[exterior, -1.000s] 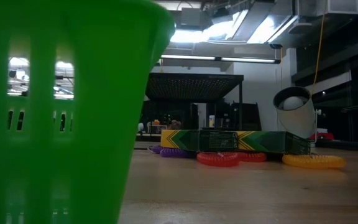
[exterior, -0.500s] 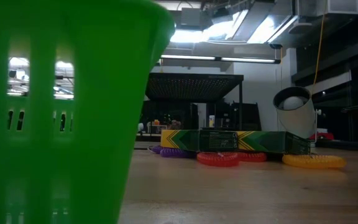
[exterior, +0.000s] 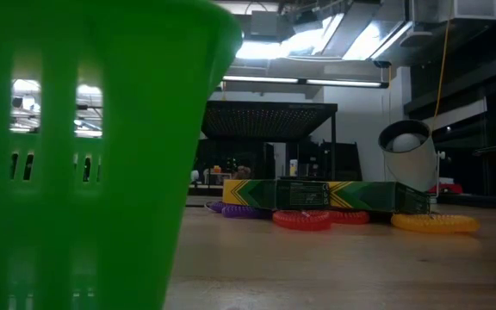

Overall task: Pick & Place Office Desk Supplies
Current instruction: Put the crayon box into the green bin

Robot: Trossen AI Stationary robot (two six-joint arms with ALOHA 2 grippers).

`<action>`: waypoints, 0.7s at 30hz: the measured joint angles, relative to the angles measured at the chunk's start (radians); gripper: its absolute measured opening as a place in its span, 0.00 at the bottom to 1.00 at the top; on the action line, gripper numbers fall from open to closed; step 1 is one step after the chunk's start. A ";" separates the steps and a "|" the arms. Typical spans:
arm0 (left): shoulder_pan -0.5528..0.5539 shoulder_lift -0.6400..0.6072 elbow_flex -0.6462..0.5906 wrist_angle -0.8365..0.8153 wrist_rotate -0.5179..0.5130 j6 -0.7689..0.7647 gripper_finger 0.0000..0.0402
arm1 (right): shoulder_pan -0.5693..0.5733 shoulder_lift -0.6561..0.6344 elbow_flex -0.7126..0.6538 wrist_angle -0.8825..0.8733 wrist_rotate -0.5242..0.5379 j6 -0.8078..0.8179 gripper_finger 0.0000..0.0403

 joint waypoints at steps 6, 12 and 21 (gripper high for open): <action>0.000 -0.004 0.002 -0.056 -0.001 0.010 0.05 | 0.000 0.002 0.000 -0.006 -0.023 -0.024 0.01; -0.004 -0.043 -0.001 -0.314 0.006 -0.058 0.05 | 0.007 -0.001 0.000 -0.007 -0.026 -0.057 0.18; -0.039 -0.153 0.015 -0.619 0.020 -0.069 0.05 | 0.026 0.000 0.000 -0.011 -0.026 -0.102 0.44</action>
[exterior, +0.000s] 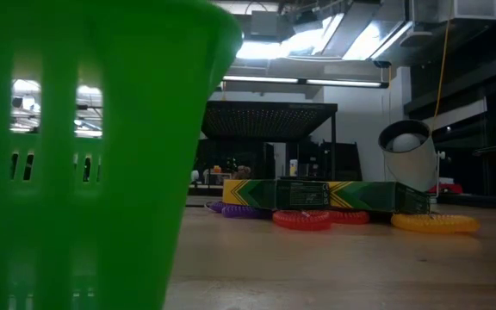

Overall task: Pick & Place Office Desk Supplies
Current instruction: Put the crayon box into the green bin

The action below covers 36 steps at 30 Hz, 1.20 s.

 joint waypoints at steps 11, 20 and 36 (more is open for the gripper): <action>-0.072 0.013 0.143 -0.371 0.061 0.069 0.05 | 0.009 0.000 0.000 0.021 0.158 0.026 0.49; -0.192 0.206 0.337 -0.613 0.027 0.185 0.05 | 0.038 0.000 0.000 0.033 0.425 0.149 0.49; -0.307 0.457 0.622 -0.859 -0.162 0.374 0.05 | 0.120 0.046 0.000 0.119 0.423 0.149 0.49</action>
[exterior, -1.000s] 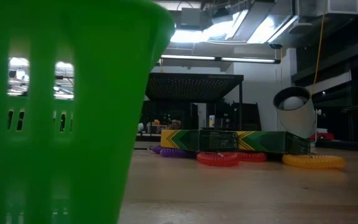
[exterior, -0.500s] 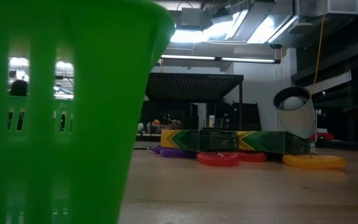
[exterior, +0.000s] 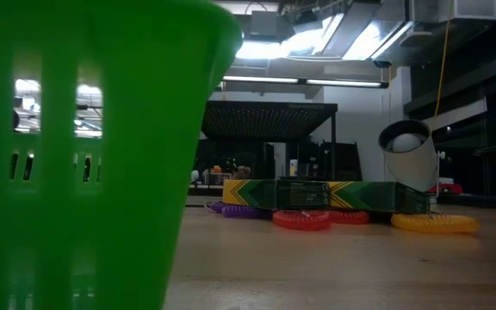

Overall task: Pick & Place Office Desk Supplies
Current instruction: Put the crayon box into the green bin

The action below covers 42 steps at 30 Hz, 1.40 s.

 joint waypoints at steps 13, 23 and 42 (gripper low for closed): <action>0.009 0.160 0.129 0.024 -0.024 0.089 0.05 | 0.000 0.000 0.000 -0.014 -0.001 -0.052 0.49; -0.013 0.277 0.233 -0.027 -0.016 0.118 0.05 | 0.000 0.000 0.000 -0.031 -0.004 -0.047 0.49; -0.034 0.278 0.231 0.002 -0.006 0.127 0.05 | 0.000 0.000 0.000 -0.031 -0.004 -0.044 0.49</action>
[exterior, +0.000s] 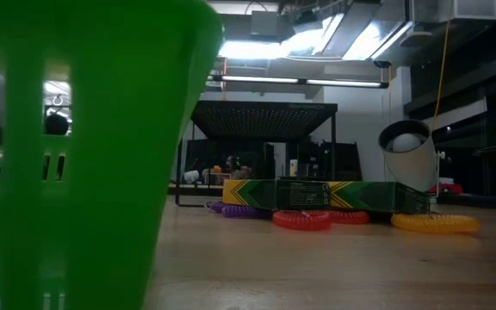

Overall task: Pick & Place Office Desk Supplies
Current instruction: Put the crayon box into the green bin

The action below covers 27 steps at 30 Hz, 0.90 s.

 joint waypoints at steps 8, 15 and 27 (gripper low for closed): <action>0.008 0.000 -0.010 0.022 0.045 -0.007 0.05 | 0.000 0.002 0.000 0.001 0.000 0.004 0.49; 0.012 0.000 -0.059 0.043 0.038 -0.016 0.05 | 0.000 0.006 0.000 -0.001 -0.023 0.025 0.49; 0.018 0.001 -0.106 0.077 0.040 -0.022 0.05 | 0.000 0.006 0.000 0.000 -0.023 0.026 0.49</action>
